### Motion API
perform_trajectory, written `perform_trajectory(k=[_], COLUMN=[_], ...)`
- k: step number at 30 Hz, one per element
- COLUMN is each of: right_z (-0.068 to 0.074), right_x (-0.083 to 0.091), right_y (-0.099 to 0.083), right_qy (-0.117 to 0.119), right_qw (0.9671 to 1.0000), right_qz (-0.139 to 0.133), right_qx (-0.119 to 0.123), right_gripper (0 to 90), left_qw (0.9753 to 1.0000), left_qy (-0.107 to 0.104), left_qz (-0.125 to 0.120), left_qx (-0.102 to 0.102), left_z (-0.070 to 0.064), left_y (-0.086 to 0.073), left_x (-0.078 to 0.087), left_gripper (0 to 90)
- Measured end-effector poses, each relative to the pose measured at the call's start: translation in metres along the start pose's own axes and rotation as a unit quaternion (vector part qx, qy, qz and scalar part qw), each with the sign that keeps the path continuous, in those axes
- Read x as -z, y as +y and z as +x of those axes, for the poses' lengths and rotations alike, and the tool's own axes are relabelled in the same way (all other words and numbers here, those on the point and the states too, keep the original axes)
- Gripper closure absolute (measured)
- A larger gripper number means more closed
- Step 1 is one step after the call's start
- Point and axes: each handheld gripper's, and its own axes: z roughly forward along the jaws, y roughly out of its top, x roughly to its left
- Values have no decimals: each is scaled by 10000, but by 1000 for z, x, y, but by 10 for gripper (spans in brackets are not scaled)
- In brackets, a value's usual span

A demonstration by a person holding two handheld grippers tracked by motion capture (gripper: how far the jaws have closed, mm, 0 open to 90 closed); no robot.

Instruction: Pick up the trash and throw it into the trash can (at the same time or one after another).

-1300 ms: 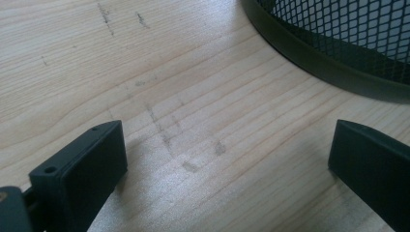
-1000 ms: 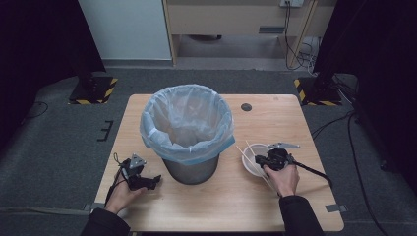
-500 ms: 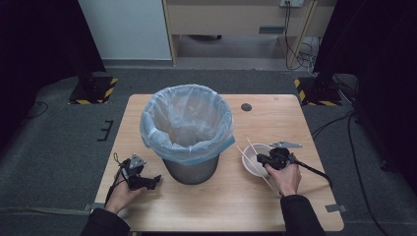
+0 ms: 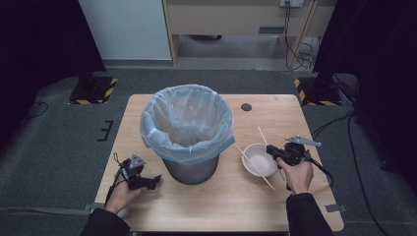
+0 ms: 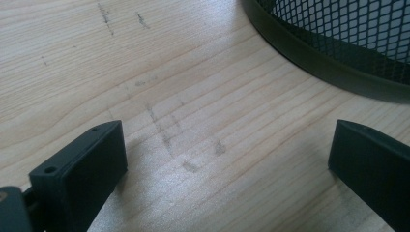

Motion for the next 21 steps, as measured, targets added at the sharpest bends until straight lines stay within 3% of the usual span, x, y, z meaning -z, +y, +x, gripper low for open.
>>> perform_trajectory(k=[3,10,21], right_z=[-5,-11,-8], right_x=[15,34,61], right_y=[8,18,36], right_qy=[20,70,297], right_qw=[9992,9962,9869], right_qz=[-384,-831,-1567], right_qx=[-116,-243,-251], right_gripper=[854,854,854], left_qw=[10000,10000,10000], left_qy=[0,0,0], left_qz=[1,0,1], left_qx=[-2,-1,-2], left_z=[0,0,0], left_y=[0,0,0], left_x=[0,0,0], left_gripper=[0,0,0])
